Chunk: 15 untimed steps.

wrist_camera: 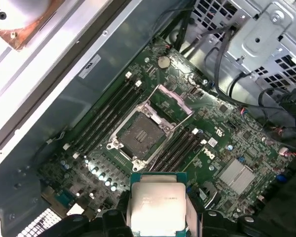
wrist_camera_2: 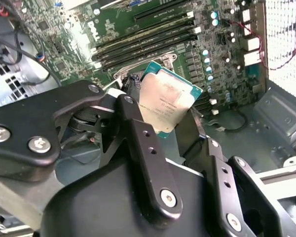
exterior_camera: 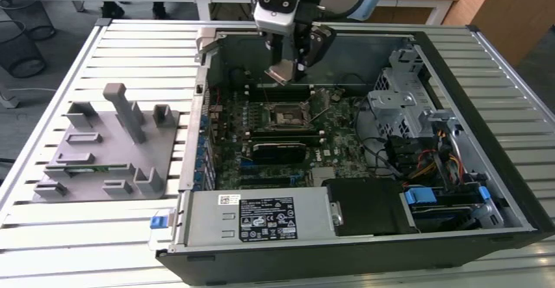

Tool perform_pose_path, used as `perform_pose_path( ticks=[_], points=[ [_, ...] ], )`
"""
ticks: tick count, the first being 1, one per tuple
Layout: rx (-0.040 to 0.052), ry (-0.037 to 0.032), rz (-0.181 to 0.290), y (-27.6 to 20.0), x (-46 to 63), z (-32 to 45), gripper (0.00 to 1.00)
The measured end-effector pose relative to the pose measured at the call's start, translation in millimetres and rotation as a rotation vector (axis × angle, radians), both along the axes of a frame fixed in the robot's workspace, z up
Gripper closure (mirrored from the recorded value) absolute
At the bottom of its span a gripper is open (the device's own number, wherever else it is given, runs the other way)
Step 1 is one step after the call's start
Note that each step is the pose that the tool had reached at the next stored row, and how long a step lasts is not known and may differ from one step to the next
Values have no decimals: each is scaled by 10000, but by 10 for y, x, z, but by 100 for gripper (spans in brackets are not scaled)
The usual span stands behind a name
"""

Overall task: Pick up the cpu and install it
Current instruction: 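Place the cpu into insertion slot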

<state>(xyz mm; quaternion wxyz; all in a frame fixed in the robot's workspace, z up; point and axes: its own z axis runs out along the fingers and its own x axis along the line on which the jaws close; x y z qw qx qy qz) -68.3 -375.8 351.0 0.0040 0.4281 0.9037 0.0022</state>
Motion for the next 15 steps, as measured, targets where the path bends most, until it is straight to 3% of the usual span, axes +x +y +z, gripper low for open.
perform_pose_path(
  ticks=[15],
  points=[
    [0, 0, -1917, 21, 3, -23, 47]
  ],
)
